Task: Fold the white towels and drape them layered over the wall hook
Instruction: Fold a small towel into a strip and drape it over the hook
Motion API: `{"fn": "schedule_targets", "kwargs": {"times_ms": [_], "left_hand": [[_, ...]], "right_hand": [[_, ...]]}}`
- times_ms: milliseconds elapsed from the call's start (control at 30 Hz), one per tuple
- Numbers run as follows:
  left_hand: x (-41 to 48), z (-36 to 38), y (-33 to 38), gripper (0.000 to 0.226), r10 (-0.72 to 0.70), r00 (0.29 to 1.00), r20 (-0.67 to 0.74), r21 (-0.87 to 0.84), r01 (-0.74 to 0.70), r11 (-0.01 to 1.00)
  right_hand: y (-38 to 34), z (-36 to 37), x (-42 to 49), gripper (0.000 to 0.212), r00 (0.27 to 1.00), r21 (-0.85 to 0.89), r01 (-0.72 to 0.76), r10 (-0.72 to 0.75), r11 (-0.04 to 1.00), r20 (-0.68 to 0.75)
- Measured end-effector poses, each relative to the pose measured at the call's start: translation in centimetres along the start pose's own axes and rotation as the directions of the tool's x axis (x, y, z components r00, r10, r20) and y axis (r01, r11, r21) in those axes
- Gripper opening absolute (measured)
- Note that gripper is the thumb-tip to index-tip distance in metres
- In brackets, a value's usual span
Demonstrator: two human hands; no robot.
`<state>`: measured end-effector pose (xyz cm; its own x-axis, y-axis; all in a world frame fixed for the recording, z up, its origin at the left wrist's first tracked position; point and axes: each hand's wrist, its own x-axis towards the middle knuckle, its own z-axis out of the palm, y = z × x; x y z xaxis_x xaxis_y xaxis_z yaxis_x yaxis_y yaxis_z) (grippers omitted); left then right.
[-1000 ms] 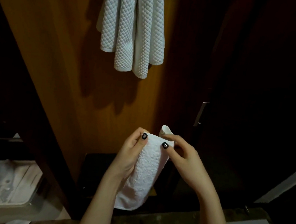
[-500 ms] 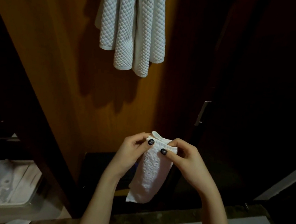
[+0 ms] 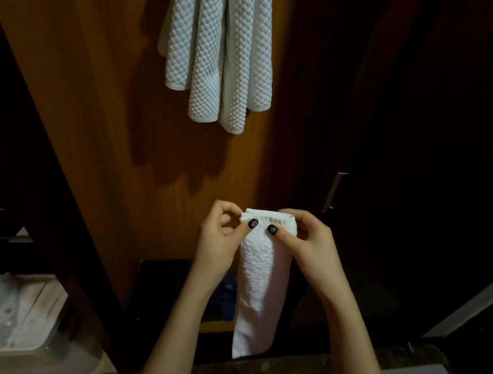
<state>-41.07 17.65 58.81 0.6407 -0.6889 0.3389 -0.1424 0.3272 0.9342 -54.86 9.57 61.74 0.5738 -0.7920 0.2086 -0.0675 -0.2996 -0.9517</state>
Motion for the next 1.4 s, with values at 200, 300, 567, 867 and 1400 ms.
{"fn": "schedule_targets", "kwargs": {"times_ms": [200,300,567,867,1400], "left_hand": [[1.1,0.4,1.1,0.025,0.072,0.997,-0.037,-0.054,-0.074,0.996],[1.6,0.6,0.8,0.023,0.128,0.991,-0.037,0.013,-0.127,0.992],[5.4,0.6,1.3,0.021,0.076,0.997,0.025,0.103,-0.078,0.992],[7.1,1.2,2.3,0.034,0.076,0.983,0.169,0.226,-0.113,0.968],[6.1,2.5,1.7,0.037,0.191,0.981,0.038,0.203,-0.195,0.96]], "right_hand": [[-1.9,-0.1,1.3,0.017,0.996,-0.055,0.091,-0.091,0.994,0.01],[-3.6,0.0,3.1,0.019,0.989,-0.035,0.133,-0.135,0.99,-0.067],[-8.8,-1.5,7.8,0.019,0.966,0.118,0.209,-0.187,0.971,-0.177],[-12.4,-3.4,10.6,0.014,0.951,0.135,0.265,-0.236,0.955,-0.202],[-12.2,-4.8,12.1,0.015,0.948,0.0,0.267,-0.263,0.964,-0.18]]}}
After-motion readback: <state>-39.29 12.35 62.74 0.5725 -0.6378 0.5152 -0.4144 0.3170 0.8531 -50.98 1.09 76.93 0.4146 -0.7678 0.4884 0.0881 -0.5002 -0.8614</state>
